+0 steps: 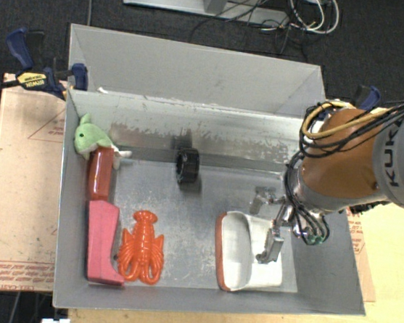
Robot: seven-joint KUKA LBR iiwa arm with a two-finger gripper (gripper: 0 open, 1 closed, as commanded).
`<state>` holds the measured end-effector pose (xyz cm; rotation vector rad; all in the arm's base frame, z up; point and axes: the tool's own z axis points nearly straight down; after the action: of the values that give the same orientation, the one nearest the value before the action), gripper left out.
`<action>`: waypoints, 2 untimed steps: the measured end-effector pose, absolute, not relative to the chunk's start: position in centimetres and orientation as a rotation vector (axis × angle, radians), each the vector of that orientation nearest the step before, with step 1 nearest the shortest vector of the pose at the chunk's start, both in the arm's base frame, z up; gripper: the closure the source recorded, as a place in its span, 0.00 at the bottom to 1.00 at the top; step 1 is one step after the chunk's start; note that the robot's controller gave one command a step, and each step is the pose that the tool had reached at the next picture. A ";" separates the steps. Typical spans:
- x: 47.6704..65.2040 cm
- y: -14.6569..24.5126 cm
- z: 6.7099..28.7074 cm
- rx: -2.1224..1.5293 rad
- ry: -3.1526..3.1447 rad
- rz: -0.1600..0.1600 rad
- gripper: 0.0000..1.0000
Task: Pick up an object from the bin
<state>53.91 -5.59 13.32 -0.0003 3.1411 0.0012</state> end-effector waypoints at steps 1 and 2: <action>55.1 -6.0 8.1 0.592 3.096 0.005 0.00; 58.2 -2.9 7.0 0.301 3.123 0.004 0.00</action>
Offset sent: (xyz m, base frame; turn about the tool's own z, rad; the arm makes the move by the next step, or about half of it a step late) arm 0.0417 0.0249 -0.0632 0.1948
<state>58.20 -2.94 7.00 0.3014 3.1231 0.0039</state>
